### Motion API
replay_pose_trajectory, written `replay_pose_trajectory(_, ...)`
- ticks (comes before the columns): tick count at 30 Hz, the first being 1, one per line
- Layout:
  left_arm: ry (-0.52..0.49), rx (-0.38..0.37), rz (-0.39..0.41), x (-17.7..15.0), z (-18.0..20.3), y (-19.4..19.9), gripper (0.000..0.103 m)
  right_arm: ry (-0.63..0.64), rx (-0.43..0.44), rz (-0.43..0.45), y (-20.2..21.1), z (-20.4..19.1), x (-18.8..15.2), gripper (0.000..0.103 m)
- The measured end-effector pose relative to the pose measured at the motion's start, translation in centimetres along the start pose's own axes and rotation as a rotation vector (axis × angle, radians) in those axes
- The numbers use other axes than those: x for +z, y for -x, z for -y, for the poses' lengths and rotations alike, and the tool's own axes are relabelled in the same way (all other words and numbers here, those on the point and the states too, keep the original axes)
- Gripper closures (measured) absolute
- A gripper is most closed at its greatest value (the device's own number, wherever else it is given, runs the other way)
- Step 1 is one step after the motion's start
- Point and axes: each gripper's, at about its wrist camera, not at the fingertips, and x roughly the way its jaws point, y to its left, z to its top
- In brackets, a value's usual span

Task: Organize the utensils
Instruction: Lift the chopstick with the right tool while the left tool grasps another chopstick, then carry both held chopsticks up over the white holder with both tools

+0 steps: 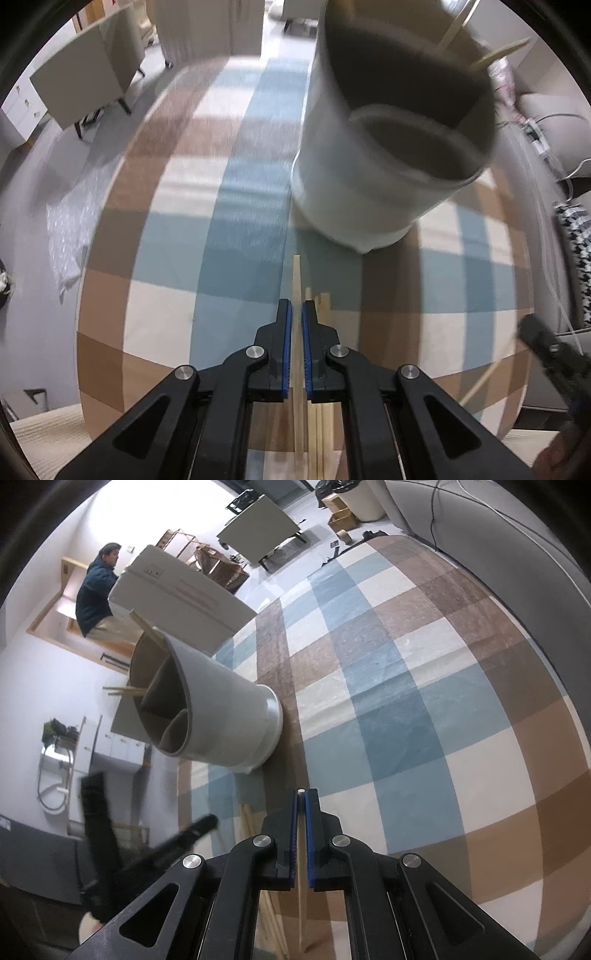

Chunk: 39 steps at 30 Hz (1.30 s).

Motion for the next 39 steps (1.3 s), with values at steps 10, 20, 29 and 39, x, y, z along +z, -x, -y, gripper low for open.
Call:
replay_pose_trajectory(10, -0.059, -0.054, 0.098, -1.1, -0.6, 4.3, 0.102, 0.196, -0.024, 0.051, 1.8, -4.5, -2.6, 0.100)
replay_pose_trajectory(20, -0.113, -0.063, 0.106, -2.2, -0.6, 5.8, 0.102, 0.143, -0.011, 0.071, 3.7, -4.3, -5.2, 0.100)
replay_pose_trajectory(29, -0.161, -0.085, 0.119, -3.1, 0.2, 7.1, 0.102, 0.122, -0.018, 0.093, 5.0, -4.4, -6.1, 0.100)
replay_pose_trajectory(39, -0.131, -0.123, 0.123, -2.2, -0.7, 8.1, 0.102, 0.165, -0.031, 0.094, 4.4, -6.4, -5.8, 0.100)
